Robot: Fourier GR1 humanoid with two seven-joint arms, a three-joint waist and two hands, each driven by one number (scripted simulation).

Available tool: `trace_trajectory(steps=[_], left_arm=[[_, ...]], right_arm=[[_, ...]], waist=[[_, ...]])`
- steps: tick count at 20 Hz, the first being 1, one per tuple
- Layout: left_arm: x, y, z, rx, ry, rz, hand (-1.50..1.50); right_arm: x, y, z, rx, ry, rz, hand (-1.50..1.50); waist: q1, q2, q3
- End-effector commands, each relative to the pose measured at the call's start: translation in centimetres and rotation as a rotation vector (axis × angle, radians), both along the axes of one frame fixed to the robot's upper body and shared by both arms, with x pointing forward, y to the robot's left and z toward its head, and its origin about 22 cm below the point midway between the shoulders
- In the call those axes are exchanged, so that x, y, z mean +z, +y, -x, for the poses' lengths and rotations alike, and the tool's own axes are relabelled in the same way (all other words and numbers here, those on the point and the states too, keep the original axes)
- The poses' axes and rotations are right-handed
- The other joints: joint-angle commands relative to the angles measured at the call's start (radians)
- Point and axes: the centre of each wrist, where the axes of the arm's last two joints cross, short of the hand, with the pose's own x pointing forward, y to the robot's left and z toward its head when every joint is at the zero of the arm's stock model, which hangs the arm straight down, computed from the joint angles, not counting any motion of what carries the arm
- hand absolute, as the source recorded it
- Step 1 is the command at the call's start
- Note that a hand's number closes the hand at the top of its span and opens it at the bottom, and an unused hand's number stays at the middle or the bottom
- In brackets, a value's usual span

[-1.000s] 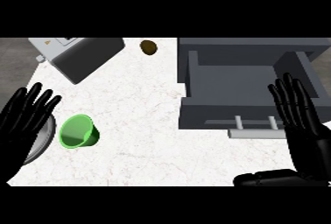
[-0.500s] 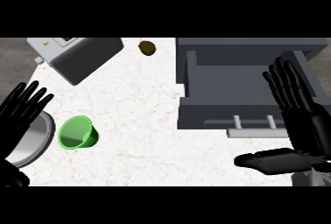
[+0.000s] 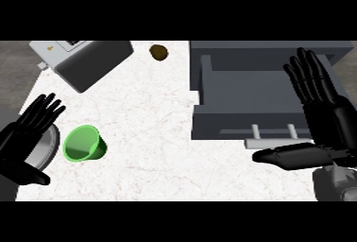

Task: Pick up the cup, place it into the drawer and close the drawer

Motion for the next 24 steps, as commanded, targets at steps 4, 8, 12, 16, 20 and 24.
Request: trace_trajectory(steps=[4, 8, 12, 16, 20, 24], left_arm=[[-4.3, 0.0, -0.7, 0.051, 0.068, -0.029, -1.5], [-5.5, -0.9, 0.5, 0.053, 0.094, -0.056, -1.5], [-6.4, 0.3, 1.9, 0.08, 0.114, -0.065, -1.5], [-7.4, 0.4, 1.0, 0.081, 0.09, -0.064, -1.5], [-8.7, 0.7, 1.8, 0.106, 0.075, -0.071, -1.5], [-10.3, 0.7, 2.0, 0.125, 0.065, -0.046, -1.5]], right_arm=[[-0.3, 0.7, -1.0, 0.002, -0.017, 0.007, -1.5], [0.4, 0.3, -0.3, 0.012, -0.019, -0.004, -1.5], [1.6, -0.4, -0.2, 0.046, -0.026, -0.014, -1.5], [1.1, -1.4, -1.2, 0.023, -0.001, 0.014, -1.5], [1.4, -1.4, -1.1, 0.024, -0.02, -0.01, -1.5], [1.3, -1.4, -1.1, 0.023, -0.018, 0.017, -1.5]], waist=[[-0.013, 0.011, -0.007], [-0.021, 0.009, -0.007], [-0.033, 0.013, -0.009], [-0.028, 0.016, -0.009], [-0.03, 0.016, -0.01], [-0.033, 0.016, -0.01]])
